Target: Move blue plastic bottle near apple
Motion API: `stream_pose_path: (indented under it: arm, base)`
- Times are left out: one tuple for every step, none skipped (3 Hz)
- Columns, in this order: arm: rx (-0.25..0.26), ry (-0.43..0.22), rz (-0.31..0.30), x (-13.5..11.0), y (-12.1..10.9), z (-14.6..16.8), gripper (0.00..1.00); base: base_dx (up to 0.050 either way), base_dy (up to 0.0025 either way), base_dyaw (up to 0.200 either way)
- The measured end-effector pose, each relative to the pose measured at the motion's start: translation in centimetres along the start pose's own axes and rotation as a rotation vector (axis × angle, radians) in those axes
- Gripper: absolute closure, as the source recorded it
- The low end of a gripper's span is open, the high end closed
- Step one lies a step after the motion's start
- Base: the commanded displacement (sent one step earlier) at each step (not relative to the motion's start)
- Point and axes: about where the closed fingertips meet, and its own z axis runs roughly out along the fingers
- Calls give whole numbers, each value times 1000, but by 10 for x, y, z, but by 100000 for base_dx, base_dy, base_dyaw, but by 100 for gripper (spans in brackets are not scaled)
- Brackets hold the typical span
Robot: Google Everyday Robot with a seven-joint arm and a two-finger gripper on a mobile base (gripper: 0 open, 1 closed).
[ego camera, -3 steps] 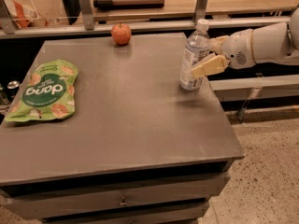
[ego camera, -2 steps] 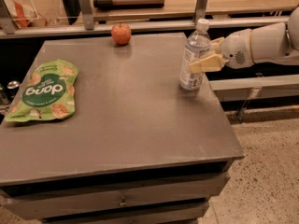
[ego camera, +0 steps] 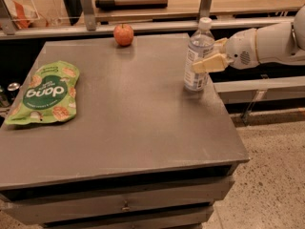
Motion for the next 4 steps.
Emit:
stream_pose_path:
  arm:
    - [7, -13, -33, -18, -4, -13, 100]
    - [7, -13, -33, -19, -4, -13, 100]
    - [-6, -57, -70, -35, -13, 5, 100]
    - [-10, -86, -114, -64, -30, 35, 100]
  base:
    - [0, 0, 0]
    - [0, 0, 0]
    - [0, 0, 0]
    - [0, 0, 0]
